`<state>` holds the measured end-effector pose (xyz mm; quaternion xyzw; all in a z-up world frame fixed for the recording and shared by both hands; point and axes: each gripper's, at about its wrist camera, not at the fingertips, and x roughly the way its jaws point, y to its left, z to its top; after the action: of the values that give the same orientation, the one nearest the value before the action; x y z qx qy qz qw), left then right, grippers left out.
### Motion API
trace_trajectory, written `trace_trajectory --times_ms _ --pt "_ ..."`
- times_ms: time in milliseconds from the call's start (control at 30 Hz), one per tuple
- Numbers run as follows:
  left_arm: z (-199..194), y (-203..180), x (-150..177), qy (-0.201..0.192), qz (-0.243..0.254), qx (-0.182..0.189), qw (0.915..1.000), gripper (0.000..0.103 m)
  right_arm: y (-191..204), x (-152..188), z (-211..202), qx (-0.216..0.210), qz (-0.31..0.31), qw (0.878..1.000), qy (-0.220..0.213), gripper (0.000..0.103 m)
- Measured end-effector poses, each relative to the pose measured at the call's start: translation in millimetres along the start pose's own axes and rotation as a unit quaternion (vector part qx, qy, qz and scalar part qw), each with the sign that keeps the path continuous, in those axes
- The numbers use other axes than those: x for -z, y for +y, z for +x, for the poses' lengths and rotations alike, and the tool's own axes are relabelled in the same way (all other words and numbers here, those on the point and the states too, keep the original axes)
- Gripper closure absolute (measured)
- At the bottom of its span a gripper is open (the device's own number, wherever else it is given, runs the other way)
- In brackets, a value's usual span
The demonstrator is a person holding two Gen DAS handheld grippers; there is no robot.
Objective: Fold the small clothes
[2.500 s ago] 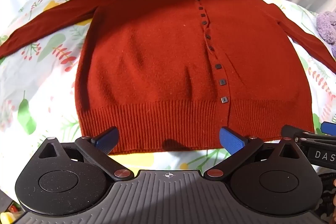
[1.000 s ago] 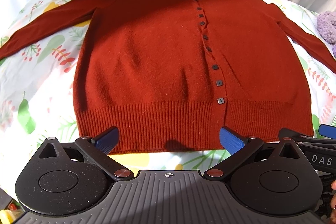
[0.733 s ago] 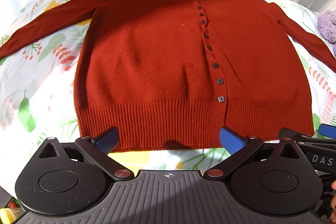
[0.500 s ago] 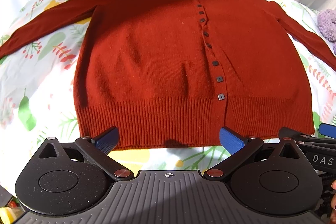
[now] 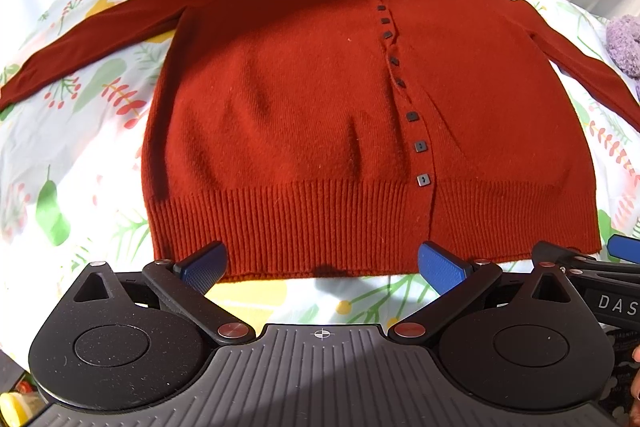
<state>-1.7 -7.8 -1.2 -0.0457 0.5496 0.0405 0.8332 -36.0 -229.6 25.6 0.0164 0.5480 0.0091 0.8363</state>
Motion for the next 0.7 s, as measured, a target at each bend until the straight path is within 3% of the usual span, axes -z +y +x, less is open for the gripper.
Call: trace_trajectory --times_ms 700 --pt "1.8 0.2 1.6 0.007 -0.001 0.002 1.0 0.0 -5.7 1.8 1.1 -0.009 0.006 1.0 -0.001 0.004"
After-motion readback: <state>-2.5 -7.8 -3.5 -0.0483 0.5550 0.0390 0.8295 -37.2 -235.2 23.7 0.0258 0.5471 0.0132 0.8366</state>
